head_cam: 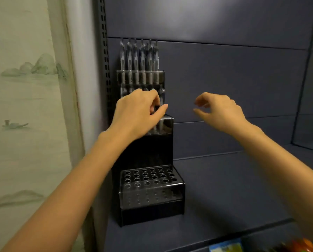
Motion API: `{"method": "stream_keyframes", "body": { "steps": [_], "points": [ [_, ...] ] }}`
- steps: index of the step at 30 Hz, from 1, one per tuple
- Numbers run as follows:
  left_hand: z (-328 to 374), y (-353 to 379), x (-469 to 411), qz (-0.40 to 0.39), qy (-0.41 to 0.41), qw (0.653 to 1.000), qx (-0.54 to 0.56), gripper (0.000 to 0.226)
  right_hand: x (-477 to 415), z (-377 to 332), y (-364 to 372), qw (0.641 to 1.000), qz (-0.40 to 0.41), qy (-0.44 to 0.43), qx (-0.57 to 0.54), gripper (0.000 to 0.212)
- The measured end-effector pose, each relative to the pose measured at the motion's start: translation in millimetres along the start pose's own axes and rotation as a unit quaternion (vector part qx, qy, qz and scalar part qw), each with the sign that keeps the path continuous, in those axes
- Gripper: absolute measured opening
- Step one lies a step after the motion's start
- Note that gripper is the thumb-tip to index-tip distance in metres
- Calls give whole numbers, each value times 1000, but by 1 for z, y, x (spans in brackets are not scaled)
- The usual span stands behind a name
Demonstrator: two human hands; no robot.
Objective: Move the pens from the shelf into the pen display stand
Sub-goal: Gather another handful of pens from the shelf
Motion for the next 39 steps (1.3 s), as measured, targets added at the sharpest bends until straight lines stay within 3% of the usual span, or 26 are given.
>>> {"method": "stream_keyframes", "body": {
  "steps": [6, 19, 27, 39],
  "points": [
    [99, 55, 9, -49, 100, 990, 81, 32, 84, 81, -43, 982, -17, 113, 153, 34],
    [338, 107, 34, -131, 243, 939, 205, 44, 251, 183, -184, 882, -15, 286, 375, 40],
    [479, 124, 30, -140, 288, 916, 240, 45, 306, 265, -250, 846, -1, 319, 428, 40],
    [651, 183, -9, -153, 293, 918, 218, 43, 334, 434, -324, 837, -9, 316, 446, 40]
  ]
}}
Point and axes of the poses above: each hand's wrist, its own x-axis away from the middle knuckle, its own y-axis out of the palm, z = x × y, the point moved 3 cm from there along -x, towards the middle knuckle, and after that the axes turned 1 degree about -y, right-handed, at the moved point
